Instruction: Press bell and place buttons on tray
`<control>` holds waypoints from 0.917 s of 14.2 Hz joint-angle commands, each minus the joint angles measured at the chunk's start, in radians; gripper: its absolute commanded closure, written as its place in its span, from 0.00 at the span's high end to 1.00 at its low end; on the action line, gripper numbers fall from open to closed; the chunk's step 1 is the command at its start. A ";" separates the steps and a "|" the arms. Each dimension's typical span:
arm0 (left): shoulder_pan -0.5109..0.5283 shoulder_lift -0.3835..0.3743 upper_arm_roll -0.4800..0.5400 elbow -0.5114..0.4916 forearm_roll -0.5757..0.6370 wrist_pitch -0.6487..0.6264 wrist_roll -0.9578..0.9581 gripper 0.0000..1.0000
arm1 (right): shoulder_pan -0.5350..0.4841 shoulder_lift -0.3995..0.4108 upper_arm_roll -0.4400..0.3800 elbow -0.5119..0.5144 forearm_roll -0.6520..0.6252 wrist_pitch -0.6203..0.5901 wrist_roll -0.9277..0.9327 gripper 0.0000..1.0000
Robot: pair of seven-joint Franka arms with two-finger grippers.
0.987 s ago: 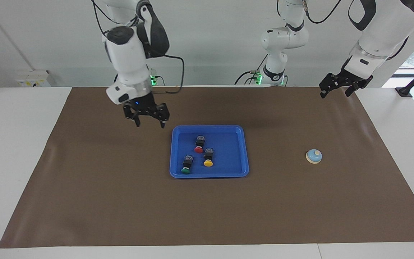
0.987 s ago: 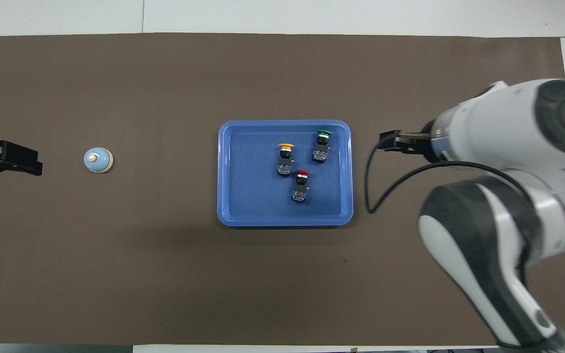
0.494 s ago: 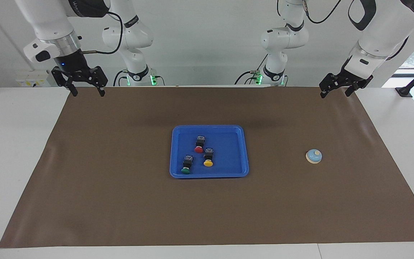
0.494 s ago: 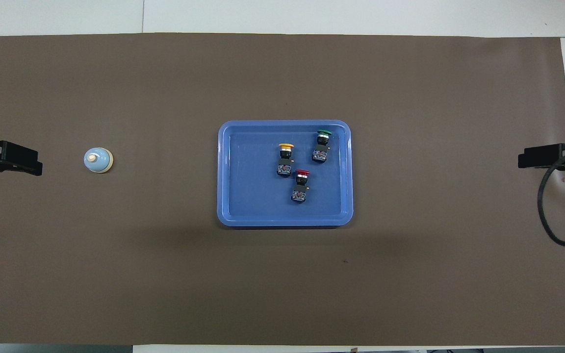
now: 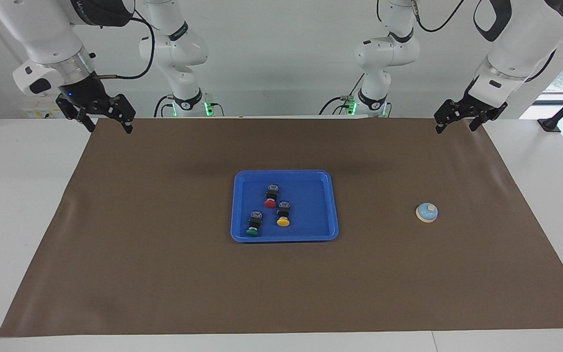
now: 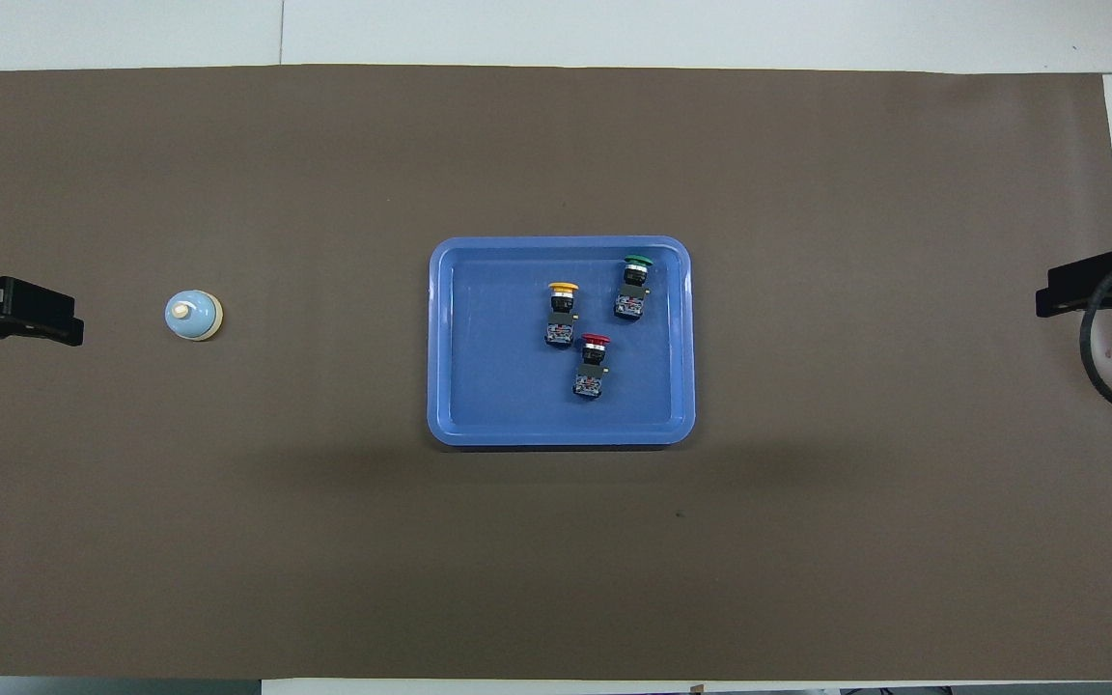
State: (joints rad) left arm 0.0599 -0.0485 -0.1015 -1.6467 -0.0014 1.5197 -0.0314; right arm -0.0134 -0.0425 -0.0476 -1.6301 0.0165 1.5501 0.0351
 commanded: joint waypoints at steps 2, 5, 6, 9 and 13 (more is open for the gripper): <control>0.003 -0.017 0.002 -0.018 0.004 0.007 -0.001 1.00 | -0.014 -0.022 0.011 -0.036 -0.003 -0.015 -0.018 1.00; 0.003 -0.019 0.002 -0.018 0.006 0.007 -0.001 1.00 | -0.007 -0.023 0.012 -0.042 -0.050 -0.013 -0.063 1.00; 0.003 -0.017 0.002 -0.018 0.006 0.007 -0.001 1.00 | -0.007 -0.025 0.012 -0.043 -0.050 -0.013 -0.072 1.00; -0.015 -0.019 -0.003 -0.018 0.006 -0.001 -0.005 1.00 | -0.003 -0.039 0.012 -0.069 -0.049 -0.015 -0.069 1.00; -0.014 -0.019 -0.004 -0.022 0.004 0.047 -0.005 0.15 | -0.003 -0.037 0.014 -0.063 -0.049 -0.015 -0.070 1.00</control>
State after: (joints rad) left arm 0.0562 -0.0486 -0.1120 -1.6467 -0.0014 1.5411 -0.0325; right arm -0.0089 -0.0548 -0.0433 -1.6683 -0.0219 1.5393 -0.0124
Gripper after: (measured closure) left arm 0.229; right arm 0.000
